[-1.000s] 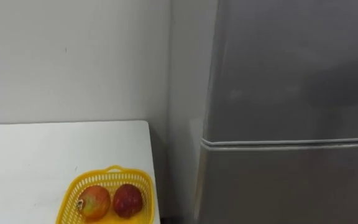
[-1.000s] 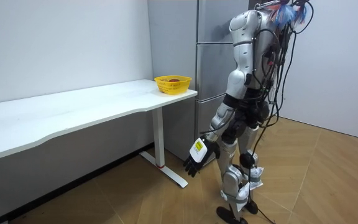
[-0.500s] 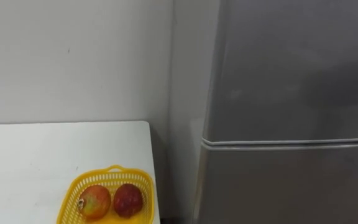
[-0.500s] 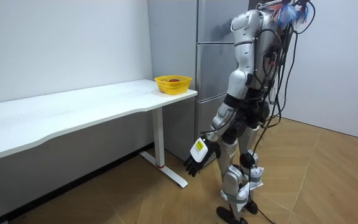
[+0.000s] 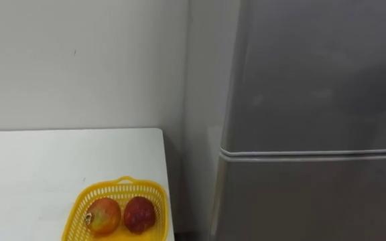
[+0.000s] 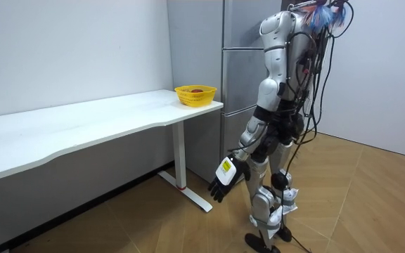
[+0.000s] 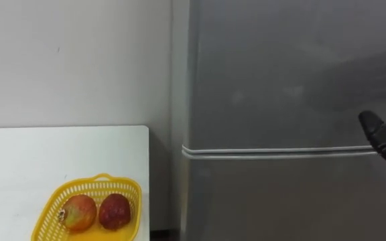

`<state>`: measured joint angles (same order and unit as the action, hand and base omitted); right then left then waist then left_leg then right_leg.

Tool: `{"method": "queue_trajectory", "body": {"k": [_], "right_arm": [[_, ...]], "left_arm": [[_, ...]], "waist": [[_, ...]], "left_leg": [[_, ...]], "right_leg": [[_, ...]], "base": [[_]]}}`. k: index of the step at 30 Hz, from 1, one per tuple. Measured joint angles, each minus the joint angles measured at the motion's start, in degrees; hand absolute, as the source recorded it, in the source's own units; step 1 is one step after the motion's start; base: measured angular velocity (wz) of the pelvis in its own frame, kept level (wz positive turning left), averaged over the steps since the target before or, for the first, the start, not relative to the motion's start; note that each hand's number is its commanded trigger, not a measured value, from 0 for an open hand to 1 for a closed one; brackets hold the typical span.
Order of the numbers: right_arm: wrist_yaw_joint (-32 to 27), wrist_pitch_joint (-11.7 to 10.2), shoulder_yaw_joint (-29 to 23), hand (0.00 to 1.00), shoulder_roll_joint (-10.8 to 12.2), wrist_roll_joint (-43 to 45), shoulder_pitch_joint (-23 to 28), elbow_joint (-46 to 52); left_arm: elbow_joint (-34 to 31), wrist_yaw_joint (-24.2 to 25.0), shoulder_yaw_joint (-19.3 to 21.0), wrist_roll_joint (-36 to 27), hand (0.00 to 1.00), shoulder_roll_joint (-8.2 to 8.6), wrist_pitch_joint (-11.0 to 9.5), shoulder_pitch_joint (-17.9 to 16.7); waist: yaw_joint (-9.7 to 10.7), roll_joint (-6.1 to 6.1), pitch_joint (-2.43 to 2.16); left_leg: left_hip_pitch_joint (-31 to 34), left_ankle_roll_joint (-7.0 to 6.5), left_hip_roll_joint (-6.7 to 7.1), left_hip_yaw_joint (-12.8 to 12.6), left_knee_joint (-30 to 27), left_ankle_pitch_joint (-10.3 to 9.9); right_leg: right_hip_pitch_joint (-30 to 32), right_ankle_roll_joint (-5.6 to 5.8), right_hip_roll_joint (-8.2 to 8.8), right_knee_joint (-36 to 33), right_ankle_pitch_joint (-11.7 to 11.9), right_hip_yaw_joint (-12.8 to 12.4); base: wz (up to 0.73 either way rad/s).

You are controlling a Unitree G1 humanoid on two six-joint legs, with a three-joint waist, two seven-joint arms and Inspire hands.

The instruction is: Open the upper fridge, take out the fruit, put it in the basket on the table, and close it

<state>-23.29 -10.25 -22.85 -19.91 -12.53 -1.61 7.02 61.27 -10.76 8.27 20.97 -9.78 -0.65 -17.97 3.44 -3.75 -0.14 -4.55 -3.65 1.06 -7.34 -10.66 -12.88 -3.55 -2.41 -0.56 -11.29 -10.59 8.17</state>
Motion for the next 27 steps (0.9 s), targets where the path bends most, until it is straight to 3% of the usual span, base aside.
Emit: {"method": "queue_trajectory", "body": {"k": [4, 5, 7, 14, 18, 27], "right_arm": [[-3.5, 1.3, 1.3, 0.00, 0.2, 8.3, 6.0, -8.1], [-3.9, 2.4, 1.6, 0.00, 0.8, 9.5, 7.2, -11.8], [-4.9, 3.9, 1.9, 0.00, 2.0, 10.3, 7.6, -17.3], [-6.7, 5.2, 5.0, 0.00, 4.8, 8.2, 10.2, -39.6], [-6.3, 6.6, 6.2, 0.00, 7.0, 7.8, 11.2, -47.4], [0.8, 7.9, 10.3, 0.00, 7.3, 5.9, 11.7, -67.7]], "left_arm": [[-0.9, -0.1, -0.3, 0.0, 0.00, 0.00, 1.9, 0.3], [-1.0, -0.1, -0.7, -0.1, 0.00, 0.00, 2.3, 0.5], [-1.1, -0.1, -1.7, -0.1, 0.00, 0.02, 2.7, 0.7], [-1.2, -0.1, -1.7, -0.1, 0.00, 0.09, 3.2, 1.1], [-1.3, -0.1, -1.7, 0.0, 0.00, 0.13, 3.5, 0.6], [-2.5, 1.5, -0.6, 0.3, 0.00, 0.22, 4.5, -0.4]], "waist": [[0.0, -0.45, -0.27], [-0.2, -0.68, -0.42], [-0.6, -0.30, -0.35], [-0.5, 0.62, -0.01], [-0.5, 1.07, -0.02], [-1.1, 1.26, -0.26]], "left_leg": [[-0.1, 0.01, 0.02, 0.1, 0.2, 0.0], [-0.2, 0.01, 0.02, 0.0, 0.4, 0.0], [-0.3, 0.01, -0.02, -0.1, 0.6, 0.0], [-1.2, 0.00, -0.01, -0.2, 0.9, 0.0], [-1.2, 0.01, -0.01, -0.1, 1.0, 0.0], [-1.8, 0.01, 0.13, 0.0, 0.6, 0.0]], "right_leg": [[-0.5, 0.02, 0.05, 0.6, 0.0, 0.5], [-0.5, 0.02, 0.04, 0.5, 0.0, 0.5], [-0.4, 0.07, -0.04, 0.5, 0.1, 0.0], [-1.2, 0.10, -0.12, 0.8, 0.2, -0.3], [-1.1, 0.06, -0.10, 0.8, 0.1, -0.2], [-1.7, 0.16, 0.06, 1.1, -0.1, 0.0]], "base": [[0.07], [0.00], [-0.09], [-0.01], [0.00], [0.02]]}}
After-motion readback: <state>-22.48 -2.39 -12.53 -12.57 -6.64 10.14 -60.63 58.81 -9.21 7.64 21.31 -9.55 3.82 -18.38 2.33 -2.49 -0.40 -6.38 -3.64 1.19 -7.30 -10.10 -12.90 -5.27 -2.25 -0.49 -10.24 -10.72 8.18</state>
